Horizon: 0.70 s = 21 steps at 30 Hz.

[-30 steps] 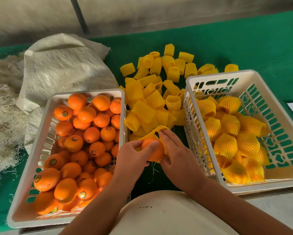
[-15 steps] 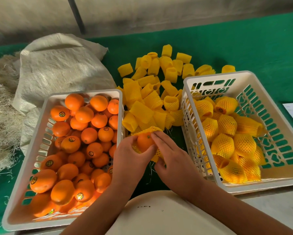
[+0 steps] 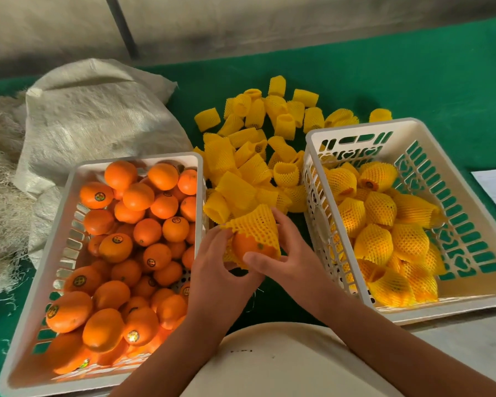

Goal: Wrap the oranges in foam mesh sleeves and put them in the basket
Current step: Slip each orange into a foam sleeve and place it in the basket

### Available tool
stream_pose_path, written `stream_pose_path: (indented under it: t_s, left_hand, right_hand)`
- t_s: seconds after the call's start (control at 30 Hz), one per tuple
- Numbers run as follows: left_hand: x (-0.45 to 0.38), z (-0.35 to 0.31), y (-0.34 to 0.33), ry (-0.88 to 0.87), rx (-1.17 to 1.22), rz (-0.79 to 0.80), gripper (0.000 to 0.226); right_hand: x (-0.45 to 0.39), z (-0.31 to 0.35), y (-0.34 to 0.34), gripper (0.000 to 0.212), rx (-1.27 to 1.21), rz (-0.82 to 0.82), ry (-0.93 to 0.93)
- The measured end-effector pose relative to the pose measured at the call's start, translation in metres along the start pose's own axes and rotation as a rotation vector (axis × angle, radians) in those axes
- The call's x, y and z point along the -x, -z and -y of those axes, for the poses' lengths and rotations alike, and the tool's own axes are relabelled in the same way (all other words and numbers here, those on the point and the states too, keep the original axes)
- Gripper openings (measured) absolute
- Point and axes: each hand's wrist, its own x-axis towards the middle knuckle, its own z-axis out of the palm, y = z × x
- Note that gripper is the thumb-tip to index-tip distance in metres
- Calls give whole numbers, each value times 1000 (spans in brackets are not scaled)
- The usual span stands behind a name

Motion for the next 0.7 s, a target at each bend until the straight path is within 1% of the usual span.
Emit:
stream_pose_path:
  t_s: [0.1,0.23,0.33,0.47,0.53,0.6,0.63,0.7]
  left_hand:
    - [2,1,-3,-24,4,39,71]
    - [3,6,-2,-18,-60,30,72]
    - [4,5,-2,-30,-96,56,69]
    - [6,2,2,-32,-240,59,82]
    - [9,3,2,-67,-279,125,81]
    - [11,3,3,-114,-260,203,70]
    - [13,3,5,-125,-218,215,61]
    - [15,4,13,-110,-85,158,33]
  right_hand:
    - [-2,0,-5,100,0,-60,22]
    - [-3,-4,-4,107,105,-39,40]
    - [-1,-8,-6,100,173,-140,75]
    - [-4,-10,2,96,200,-315,91]
    - [-4,-10,6,99,219,-325,91]
    - [-2,-10,7,102,252,-310,97]
    - [-2,-10,8,103,278,-305,105]
    - [0,-12,10,105,333,-298,114]
